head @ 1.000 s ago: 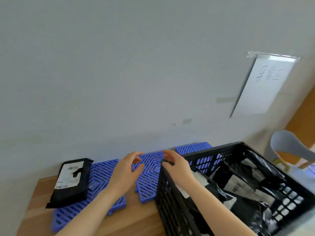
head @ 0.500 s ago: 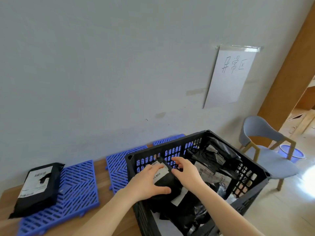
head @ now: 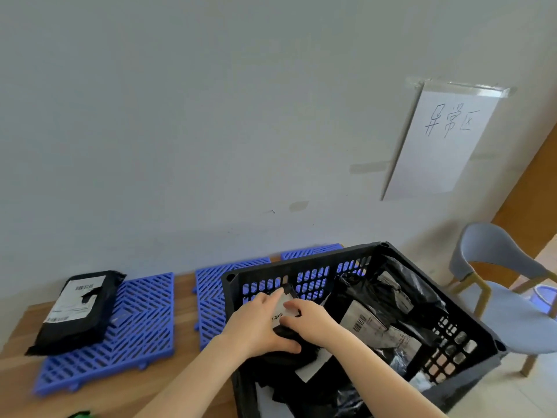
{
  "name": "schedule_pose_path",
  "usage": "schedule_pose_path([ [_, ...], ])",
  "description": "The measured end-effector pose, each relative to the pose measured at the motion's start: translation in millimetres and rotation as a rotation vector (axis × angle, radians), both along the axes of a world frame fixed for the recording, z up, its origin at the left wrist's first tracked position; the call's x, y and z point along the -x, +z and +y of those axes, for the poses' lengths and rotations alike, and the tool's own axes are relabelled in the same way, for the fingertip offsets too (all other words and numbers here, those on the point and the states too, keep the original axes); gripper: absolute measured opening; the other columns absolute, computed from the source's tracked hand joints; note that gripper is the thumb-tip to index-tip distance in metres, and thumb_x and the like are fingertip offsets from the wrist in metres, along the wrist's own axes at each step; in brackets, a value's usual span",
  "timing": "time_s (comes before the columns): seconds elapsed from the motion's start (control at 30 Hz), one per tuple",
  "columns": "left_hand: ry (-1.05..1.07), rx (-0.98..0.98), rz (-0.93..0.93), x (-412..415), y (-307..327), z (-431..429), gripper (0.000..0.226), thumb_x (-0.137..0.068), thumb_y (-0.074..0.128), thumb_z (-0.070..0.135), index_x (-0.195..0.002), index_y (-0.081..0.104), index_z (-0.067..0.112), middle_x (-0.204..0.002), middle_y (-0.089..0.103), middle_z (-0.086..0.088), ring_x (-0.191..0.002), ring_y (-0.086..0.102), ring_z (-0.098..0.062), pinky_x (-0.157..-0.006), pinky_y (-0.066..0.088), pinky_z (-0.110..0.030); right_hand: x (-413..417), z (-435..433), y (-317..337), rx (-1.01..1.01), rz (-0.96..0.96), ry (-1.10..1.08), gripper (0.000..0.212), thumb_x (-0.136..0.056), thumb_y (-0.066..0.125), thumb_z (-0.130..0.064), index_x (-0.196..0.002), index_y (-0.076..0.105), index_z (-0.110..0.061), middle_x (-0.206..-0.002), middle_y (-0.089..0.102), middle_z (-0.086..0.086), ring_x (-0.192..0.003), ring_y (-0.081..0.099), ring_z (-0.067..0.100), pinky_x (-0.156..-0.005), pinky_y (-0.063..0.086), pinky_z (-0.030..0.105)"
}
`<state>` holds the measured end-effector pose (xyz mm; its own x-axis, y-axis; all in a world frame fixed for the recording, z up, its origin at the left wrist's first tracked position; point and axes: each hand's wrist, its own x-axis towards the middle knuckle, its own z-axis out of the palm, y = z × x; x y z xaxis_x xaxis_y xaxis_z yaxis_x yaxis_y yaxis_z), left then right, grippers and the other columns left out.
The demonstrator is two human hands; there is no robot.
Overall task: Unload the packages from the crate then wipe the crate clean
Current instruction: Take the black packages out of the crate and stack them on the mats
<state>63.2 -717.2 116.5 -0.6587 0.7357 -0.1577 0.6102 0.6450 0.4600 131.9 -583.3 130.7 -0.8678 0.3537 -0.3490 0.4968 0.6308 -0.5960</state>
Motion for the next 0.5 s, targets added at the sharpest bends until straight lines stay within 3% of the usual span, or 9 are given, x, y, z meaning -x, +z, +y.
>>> schedule_pose_path([
  [0.2, 0.181, -0.022, 0.044, -30.8, 0.0, 4.0, 0.118, -0.053, 0.067, 0.080, -0.151, 0.013, 0.042, -0.142, 0.039, 0.009, -0.121, 0.050, -0.012, -0.094, 0.049, -0.031, -14.1, 16.3, -5.8, 0.022, 0.123, 0.047, 0.054, -0.092, 0.059, -0.033, -0.142, 0.044, -0.018, -0.141, 0.049, 0.001, -0.127, 0.047, 0.016, -0.099, 0.037, 0.023],
  [0.33, 0.325, -0.043, 0.073, -59.2, 2.6, 8.1, 0.120, -0.050, 0.062, 0.087, -0.151, 0.018, 0.039, -0.155, 0.021, 0.016, -0.130, 0.043, -0.010, -0.098, 0.046, -0.030, -35.7, 25.2, -5.0, 0.054, 0.258, 0.081, 0.057, -0.092, 0.059, -0.030, -0.144, 0.040, -0.019, -0.138, 0.051, 0.000, -0.123, 0.049, 0.012, -0.088, 0.035, 0.014],
  [0.5, 0.463, 0.005, 0.141, -95.6, 10.9, 16.6, 0.117, -0.054, 0.056, 0.090, -0.151, 0.016, 0.039, -0.162, 0.008, 0.010, -0.132, 0.045, -0.017, -0.101, 0.043, -0.033, -60.1, 34.2, -0.7, 0.171, 0.378, 0.086, 0.059, -0.091, 0.062, -0.024, -0.145, 0.037, -0.021, -0.137, 0.051, -0.003, -0.122, 0.049, 0.010, -0.081, 0.039, 0.006],
])
